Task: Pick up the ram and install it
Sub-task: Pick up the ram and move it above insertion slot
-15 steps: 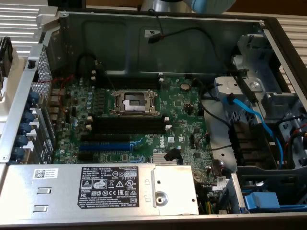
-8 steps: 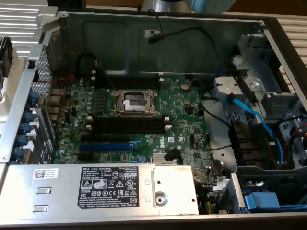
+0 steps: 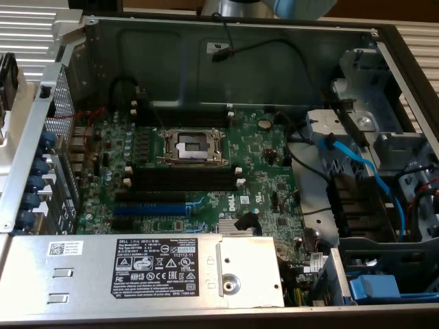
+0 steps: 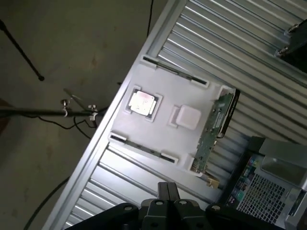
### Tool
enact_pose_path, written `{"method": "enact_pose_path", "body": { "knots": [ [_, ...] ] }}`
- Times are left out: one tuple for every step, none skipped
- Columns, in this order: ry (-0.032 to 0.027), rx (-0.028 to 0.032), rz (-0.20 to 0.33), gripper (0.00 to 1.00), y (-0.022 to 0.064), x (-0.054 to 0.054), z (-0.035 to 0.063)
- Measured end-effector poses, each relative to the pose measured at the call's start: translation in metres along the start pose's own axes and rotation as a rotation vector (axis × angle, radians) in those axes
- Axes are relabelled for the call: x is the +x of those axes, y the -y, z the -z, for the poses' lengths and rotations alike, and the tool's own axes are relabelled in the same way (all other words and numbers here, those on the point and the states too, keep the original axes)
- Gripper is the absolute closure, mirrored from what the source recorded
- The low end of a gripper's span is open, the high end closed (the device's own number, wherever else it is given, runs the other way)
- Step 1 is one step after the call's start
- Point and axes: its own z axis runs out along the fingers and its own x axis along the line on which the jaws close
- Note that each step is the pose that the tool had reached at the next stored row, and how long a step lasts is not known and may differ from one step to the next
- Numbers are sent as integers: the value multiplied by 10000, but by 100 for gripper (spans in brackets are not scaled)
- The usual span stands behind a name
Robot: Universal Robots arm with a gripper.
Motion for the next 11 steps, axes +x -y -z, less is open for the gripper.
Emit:
{"method": "enact_pose_path", "body": {
  "knots": [
    [-2,-4,181,90,0,0,1],
    [-4,-8,366,90,0,0,1],
    [-6,-12,545,90,0,0,2],
    [-12,-18,727,90,-1,0,2],
    [-24,-29,870,90,-1,-1,2],
    [-42,-41,983,90,-2,-2,2],
    [-65,-57,1096,90,-3,-2,2],
    [-95,-78,1229,90,-3,-2,2],
    [-130,-103,1376,90,-3,-2,2],
    [-166,-127,1518,90,-4,-2,3],
    [-212,-159,1659,90,-4,-2,3]
  ]
}}
